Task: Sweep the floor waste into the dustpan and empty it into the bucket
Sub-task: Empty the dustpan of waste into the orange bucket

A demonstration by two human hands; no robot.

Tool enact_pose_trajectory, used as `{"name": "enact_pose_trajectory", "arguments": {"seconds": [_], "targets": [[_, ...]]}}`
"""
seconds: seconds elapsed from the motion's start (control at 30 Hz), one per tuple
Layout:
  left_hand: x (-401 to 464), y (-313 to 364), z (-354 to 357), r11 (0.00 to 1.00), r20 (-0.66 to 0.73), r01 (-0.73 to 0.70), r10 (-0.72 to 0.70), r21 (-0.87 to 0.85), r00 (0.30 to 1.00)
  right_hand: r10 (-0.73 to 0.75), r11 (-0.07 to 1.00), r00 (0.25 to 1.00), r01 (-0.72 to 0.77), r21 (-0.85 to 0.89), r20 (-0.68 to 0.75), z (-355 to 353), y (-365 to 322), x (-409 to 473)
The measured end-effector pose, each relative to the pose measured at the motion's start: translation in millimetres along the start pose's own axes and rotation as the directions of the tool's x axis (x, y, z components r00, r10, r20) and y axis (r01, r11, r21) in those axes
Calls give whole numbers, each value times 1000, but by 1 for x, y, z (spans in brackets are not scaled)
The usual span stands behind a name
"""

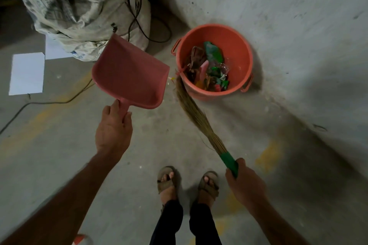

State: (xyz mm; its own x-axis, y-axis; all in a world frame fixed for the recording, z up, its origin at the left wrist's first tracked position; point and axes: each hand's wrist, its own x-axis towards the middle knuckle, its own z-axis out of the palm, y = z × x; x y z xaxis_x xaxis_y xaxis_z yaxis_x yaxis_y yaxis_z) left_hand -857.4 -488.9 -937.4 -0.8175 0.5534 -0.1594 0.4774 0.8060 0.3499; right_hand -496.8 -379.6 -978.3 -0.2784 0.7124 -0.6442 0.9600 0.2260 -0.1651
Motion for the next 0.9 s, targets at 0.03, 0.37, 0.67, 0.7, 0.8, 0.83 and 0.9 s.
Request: {"name": "enact_pose_trajectory", "arguments": {"seconds": [0.03, 0.37, 0.67, 0.7, 0.8, 0.83, 0.9], "targets": [[0, -4, 3, 1000, -1, -2, 2, 4, 1000, 3, 1000, 1000, -3, 6, 1, 4, 0, 0], [-1, -12, 14, 999, 7, -1, 2, -37, 1000, -38, 997, 999, 40, 73, -32, 16, 0, -18], [-4, -13, -2, 991, -78, -16, 6, -130, 997, -41, 973, 986, 76, 220, -160, 15, -20, -34], [-4, -11, -4, 990, -83, -26, 15, -140, 996, -19, 963, 986, 63, 262, -167, 13, -20, -40], [-6, -2, -9, 988, -88, -63, 51, -140, 995, 99, 926, 984, -36, 377, -150, 6, -14, -54], [-7, 2, -10, 988, -89, -73, 61, -137, 994, 146, 909, 979, -76, 411, -141, 3, -11, -59], [-7, 11, -12, 986, -89, -88, 76, -141, 993, 235, 878, 965, -158, 452, -120, -3, -3, -70]]}}
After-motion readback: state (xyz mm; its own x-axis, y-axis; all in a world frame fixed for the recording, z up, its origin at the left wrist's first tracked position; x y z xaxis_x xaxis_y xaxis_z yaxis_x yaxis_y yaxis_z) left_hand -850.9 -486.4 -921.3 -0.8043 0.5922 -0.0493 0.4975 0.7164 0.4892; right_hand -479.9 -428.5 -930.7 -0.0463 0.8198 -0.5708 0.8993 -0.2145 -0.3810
